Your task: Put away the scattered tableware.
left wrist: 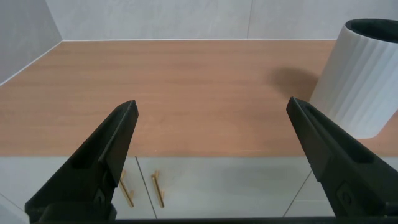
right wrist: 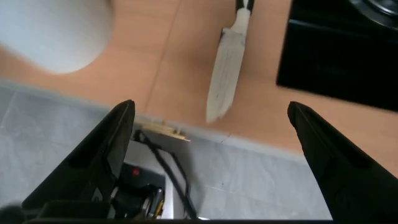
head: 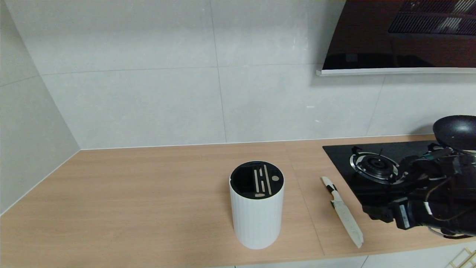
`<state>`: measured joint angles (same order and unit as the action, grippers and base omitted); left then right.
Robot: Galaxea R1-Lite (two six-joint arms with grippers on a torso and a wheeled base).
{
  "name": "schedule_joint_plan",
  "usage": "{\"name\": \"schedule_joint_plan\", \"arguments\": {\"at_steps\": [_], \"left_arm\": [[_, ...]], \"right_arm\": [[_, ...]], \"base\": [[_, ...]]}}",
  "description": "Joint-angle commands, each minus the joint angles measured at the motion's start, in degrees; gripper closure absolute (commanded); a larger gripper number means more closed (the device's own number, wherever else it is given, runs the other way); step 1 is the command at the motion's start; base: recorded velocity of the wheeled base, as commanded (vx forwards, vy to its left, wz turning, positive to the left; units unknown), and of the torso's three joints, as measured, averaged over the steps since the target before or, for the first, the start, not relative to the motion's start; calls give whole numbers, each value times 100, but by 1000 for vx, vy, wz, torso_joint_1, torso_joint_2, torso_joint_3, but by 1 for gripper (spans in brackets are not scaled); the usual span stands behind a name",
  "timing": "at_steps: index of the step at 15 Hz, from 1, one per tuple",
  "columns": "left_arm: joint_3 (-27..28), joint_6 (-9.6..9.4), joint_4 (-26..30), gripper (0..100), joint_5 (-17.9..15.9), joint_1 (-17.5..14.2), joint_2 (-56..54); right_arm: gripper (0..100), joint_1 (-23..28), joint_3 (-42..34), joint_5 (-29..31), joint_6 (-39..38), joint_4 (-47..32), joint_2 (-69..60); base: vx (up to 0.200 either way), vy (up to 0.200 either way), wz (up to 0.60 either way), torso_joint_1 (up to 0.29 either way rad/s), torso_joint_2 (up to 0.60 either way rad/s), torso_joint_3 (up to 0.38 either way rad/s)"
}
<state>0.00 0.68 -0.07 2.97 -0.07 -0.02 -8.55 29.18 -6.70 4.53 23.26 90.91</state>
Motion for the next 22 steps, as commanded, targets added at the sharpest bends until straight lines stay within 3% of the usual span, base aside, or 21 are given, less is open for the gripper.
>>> {"name": "schedule_joint_plan", "arguments": {"at_steps": [1, 5, 9, 22], "left_arm": [[0, 2, -1, 0, 1, -1, 2], [0, 2, -1, 0, 1, -1, 2], [0, 2, -1, 0, 1, -1, 2], [0, 2, -1, 0, 1, -1, 2]], "right_arm": [[0, -7, 571, 170, 4, 539, 1658], [0, 20, 1160, 187, -5, 996, 2819], [0, -16, 1669, 583, -5, 1743, 3865], [0, -24, 2135, 644, -339, 1954, 4462]], "base": [[0, 0, 0, 0, 0, 0], [0, 0, 0, 0, 0, 0], [0, 0, 0, 0, 0, 0], [0, 0, 0, 0, 0, 0]]}}
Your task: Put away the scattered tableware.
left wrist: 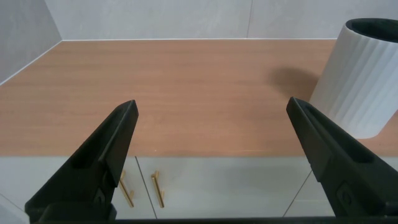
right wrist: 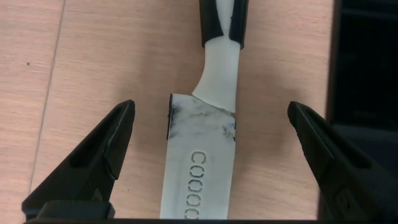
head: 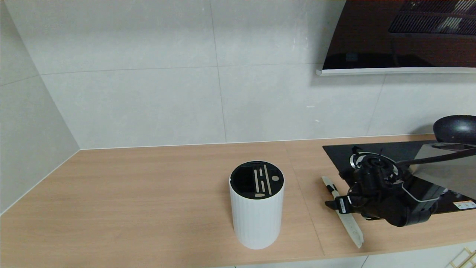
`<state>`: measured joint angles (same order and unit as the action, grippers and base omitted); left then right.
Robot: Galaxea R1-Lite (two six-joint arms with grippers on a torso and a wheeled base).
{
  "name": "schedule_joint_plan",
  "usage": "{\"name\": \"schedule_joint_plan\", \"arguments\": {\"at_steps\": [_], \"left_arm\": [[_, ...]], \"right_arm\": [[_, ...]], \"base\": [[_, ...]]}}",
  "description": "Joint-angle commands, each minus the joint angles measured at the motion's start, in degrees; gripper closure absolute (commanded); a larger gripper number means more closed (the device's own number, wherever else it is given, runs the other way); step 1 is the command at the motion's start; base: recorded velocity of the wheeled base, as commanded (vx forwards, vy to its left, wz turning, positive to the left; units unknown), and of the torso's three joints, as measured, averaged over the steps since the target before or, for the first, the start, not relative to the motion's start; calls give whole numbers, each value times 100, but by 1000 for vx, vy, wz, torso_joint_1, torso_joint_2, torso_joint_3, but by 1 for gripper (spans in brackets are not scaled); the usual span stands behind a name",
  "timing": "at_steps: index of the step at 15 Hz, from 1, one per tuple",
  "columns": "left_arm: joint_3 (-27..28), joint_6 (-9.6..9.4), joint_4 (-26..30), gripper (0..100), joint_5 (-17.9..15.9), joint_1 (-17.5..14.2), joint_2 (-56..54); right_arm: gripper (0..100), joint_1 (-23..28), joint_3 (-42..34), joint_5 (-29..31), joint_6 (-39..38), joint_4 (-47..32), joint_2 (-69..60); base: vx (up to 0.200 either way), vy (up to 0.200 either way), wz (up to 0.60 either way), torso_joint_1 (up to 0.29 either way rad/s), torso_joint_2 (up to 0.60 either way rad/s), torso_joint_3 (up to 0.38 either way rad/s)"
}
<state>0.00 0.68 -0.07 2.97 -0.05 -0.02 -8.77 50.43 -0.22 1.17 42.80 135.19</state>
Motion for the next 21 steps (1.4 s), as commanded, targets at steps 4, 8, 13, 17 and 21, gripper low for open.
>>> {"name": "schedule_joint_plan", "arguments": {"at_steps": [4, 8, 13, 17, 21], "left_arm": [[0, 11, -1, 0, 1, -4, 2], [0, 2, -1, 0, 1, -4, 2], [0, 2, -1, 0, 1, -4, 2], [0, 2, -1, 0, 1, -4, 2], [0, 2, -1, 0, 1, -4, 2]], "right_arm": [[0, -2, 72, 4, -3, 0, 112], [100, -2, 72, 13, -3, 0, 192], [100, -11, 63, 92, 6, 0, 236], [100, -20, 46, 259, 6, 0, 165], [100, -161, -183, 330, -73, -9, -608]], "base": [[0, 0, 0, 0, 0, 0], [0, 0, 0, 0, 0, 0], [0, 0, 0, 0, 0, 0], [0, 0, 0, 0, 0, 0], [0, 0, 0, 0, 0, 0]]}}
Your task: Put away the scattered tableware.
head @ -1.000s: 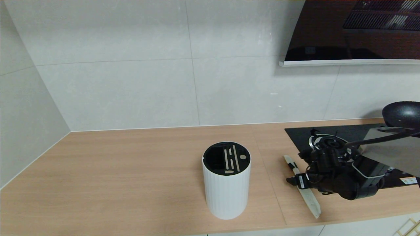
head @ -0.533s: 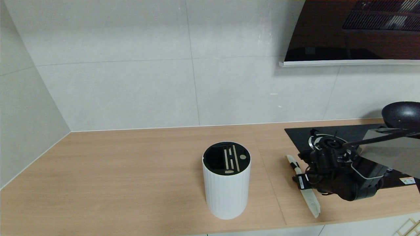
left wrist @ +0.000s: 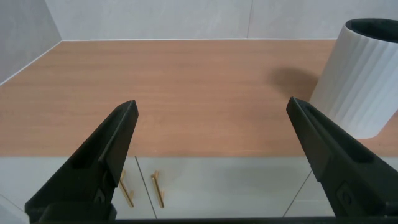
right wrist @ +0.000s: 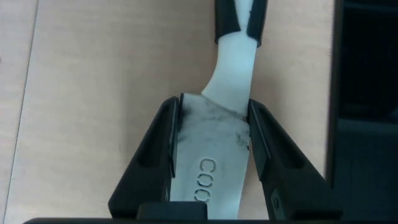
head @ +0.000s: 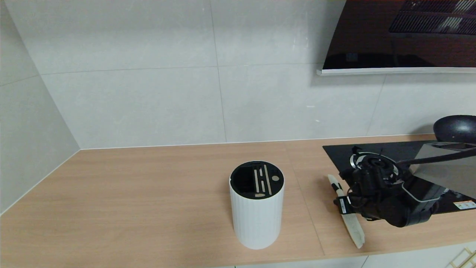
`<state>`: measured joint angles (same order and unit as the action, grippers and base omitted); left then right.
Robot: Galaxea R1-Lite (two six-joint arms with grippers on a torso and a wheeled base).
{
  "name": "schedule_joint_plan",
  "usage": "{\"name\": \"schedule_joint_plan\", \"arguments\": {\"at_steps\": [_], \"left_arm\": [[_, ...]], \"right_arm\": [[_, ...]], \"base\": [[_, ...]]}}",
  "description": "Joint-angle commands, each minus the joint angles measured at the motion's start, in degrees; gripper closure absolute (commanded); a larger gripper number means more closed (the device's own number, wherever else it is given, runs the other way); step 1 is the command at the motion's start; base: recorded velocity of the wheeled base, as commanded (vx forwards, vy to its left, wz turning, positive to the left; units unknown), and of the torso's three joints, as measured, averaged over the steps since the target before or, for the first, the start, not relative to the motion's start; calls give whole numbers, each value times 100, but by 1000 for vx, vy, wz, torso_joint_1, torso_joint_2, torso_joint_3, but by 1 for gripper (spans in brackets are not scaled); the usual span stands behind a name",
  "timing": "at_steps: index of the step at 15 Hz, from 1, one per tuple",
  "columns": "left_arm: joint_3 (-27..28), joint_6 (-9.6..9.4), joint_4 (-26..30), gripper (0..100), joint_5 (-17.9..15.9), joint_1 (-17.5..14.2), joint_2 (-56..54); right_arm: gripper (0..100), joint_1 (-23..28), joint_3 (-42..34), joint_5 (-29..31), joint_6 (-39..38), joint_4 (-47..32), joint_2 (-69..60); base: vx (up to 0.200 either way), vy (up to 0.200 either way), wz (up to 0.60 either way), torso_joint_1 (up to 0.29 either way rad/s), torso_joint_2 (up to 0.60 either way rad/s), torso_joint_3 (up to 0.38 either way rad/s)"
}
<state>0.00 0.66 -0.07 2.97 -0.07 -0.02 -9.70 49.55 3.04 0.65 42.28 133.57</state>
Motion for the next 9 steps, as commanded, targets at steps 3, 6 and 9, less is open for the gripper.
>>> {"name": "schedule_joint_plan", "arguments": {"at_steps": [3, 6, 9], "left_arm": [[0, 4, -1, 0, 1, -1, 2], [0, 4, -1, 0, 1, -1, 2], [0, -39, -1, 0, 1, -1, 2]], "right_arm": [[100, -313, -130, -5, -12, -53, -1290], [100, -480, 63, -5, 14, -88, -1852], [100, -691, 634, -40, 32, -633, -2388]], "base": [[0, 0, 0, 0, 0, 0], [0, 0, 0, 0, 0, 0], [0, 0, 0, 0, 0, 0]]}}
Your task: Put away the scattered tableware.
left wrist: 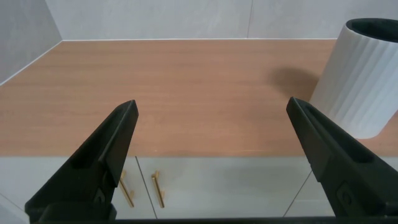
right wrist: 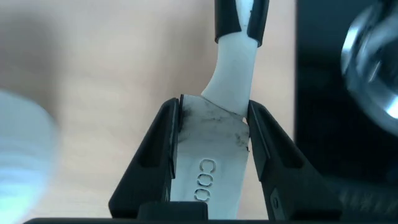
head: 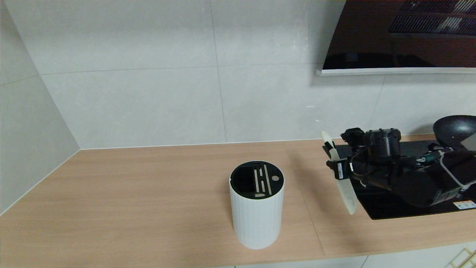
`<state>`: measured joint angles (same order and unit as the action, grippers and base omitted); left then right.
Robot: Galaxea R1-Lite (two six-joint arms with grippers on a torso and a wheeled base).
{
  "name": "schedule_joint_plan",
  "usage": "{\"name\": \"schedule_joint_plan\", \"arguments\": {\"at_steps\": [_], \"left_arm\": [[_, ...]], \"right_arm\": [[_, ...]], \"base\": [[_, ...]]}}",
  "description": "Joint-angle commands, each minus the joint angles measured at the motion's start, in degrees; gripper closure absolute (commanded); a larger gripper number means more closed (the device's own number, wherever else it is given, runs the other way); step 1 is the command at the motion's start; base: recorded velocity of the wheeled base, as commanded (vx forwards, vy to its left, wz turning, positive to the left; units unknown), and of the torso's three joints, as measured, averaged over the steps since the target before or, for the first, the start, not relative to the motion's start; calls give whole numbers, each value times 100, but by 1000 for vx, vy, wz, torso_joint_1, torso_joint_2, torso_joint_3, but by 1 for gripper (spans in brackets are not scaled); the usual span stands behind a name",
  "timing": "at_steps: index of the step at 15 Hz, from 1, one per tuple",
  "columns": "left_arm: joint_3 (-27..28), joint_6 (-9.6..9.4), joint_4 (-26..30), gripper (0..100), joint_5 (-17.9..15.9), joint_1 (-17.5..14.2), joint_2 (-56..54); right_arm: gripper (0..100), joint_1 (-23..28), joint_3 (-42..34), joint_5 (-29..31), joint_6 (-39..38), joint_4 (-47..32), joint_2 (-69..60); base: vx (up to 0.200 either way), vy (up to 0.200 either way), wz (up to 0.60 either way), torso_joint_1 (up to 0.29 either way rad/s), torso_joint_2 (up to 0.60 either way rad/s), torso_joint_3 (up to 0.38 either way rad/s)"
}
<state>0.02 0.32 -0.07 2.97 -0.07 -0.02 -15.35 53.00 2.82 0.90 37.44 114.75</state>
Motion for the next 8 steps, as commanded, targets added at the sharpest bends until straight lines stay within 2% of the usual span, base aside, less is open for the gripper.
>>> {"name": "schedule_joint_plan", "arguments": {"at_steps": [1, 4, 5, 6, 7, 8], "left_arm": [[-2, -14, -1, 0, 1, -1, 2], [-2, -128, -10, 0, -34, -1, 2], [156, -102, -89, 0, -271, 7, 2], [797, 21, -28, 0, -825, 51, 108], [1246, 311, 113, 0, -1212, 148, 363], [2001, 759, 394, 0, -1800, 297, 1013]], "right_arm": [[100, -241, 553, -27, 6, -386, -735], [100, -654, 949, -27, 6, -597, -1025], [100, -821, 931, -27, -2, -703, -1174], [100, -996, 896, -9, -11, -738, -1253], [100, -1111, 869, 0, -11, -729, -1280], [100, -1278, 852, 17, -29, -729, -1315]], "base": [[0, 0, 0, 0, 0, 0], [0, 0, 0, 0, 0, 0], [0, 0, 0, 0, 0, 0], [0, 0, 0, 0, 0, 0], [0, 0, 0, 0, 0, 0], [0, 0, 0, 0, 0, 0]]}}
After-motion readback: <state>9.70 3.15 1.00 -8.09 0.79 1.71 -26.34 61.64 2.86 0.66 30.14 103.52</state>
